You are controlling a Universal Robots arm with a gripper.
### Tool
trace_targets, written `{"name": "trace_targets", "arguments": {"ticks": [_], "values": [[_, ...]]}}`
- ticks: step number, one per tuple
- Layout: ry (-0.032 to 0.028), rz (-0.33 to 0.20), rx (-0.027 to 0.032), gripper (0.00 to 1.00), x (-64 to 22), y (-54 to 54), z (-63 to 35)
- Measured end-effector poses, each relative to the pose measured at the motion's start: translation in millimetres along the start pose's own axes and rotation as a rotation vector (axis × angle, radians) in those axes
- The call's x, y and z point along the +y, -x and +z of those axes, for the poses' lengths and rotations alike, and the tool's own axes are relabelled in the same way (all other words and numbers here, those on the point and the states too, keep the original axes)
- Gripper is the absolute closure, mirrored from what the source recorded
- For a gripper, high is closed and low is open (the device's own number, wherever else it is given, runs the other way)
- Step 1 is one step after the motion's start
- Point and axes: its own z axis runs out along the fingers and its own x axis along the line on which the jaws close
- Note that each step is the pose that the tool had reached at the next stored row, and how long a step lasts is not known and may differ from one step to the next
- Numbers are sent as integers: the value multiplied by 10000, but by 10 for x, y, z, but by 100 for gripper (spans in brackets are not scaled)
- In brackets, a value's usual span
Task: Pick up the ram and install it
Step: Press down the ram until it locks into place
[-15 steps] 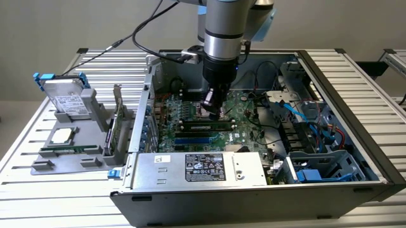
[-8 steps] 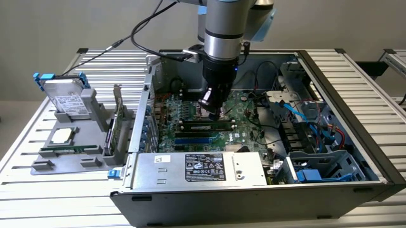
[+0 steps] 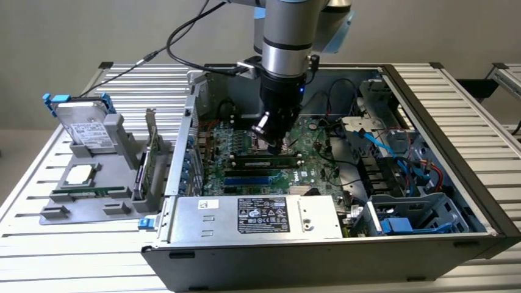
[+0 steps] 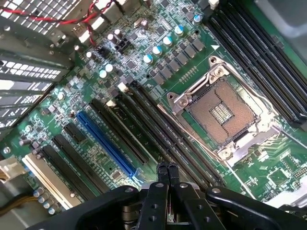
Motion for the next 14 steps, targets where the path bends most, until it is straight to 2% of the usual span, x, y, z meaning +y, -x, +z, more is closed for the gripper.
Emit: {"name": "trace_targets", "arguments": {"ticks": [14], "values": [[98,1941,-9,90,0,0,0]]}}
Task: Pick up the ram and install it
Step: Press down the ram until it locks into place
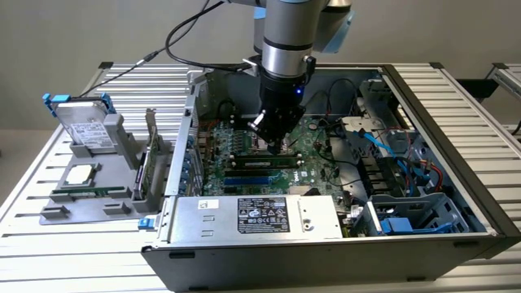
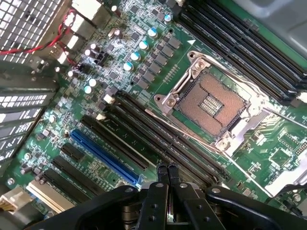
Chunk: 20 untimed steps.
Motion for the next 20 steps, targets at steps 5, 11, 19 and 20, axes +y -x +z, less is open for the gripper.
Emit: {"name": "trace_targets", "arguments": {"ticks": [5,11,19,20], "values": [[30,678,-9,90,0,0,0],[65,1495,-21,90,0,0,0],[112,2592,-38,90,0,0,0],[117,2727,-40,90,0,0,0]]}}
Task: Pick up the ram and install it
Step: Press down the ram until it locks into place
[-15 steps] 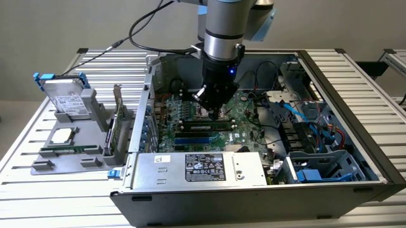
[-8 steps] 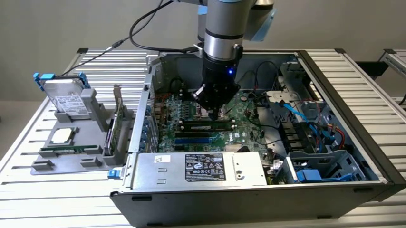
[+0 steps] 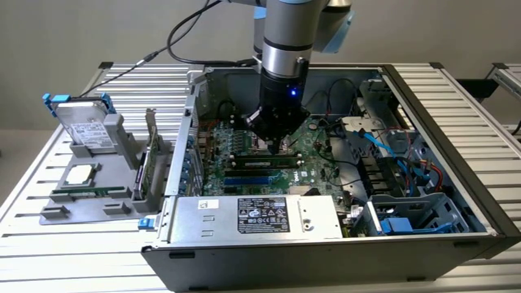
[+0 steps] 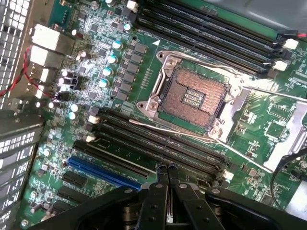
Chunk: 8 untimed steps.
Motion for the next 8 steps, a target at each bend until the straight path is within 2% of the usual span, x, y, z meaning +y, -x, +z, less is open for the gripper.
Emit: {"name": "trace_targets", "arguments": {"ticks": [8], "values": [[48,1089,-17,90,0,0,0]]}}
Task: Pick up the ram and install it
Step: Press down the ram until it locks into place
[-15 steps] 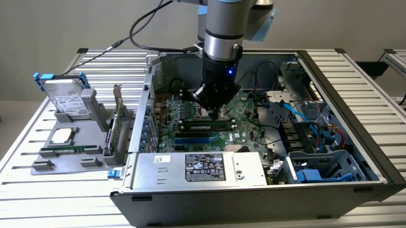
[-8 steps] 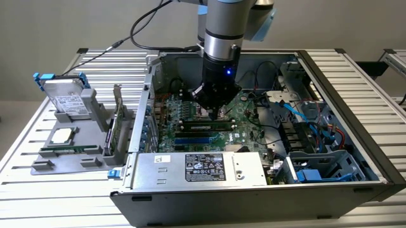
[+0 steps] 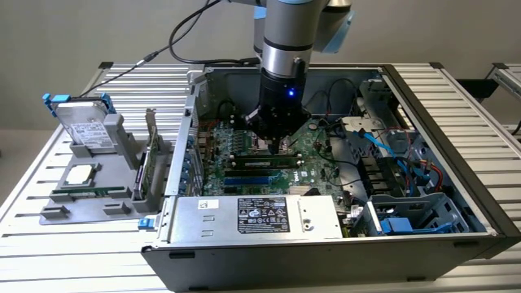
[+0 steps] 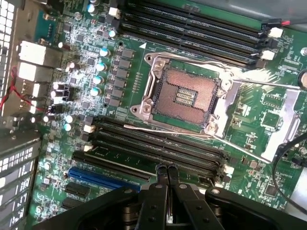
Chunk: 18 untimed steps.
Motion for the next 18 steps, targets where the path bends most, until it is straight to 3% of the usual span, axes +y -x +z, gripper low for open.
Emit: {"name": "trace_targets", "arguments": {"ticks": [4,14,18], "values": [[23,535,-4,90,0,0,0],[85,1580,65,90,1,-3,0],[111,1717,59,90,7,-34,1]]}}
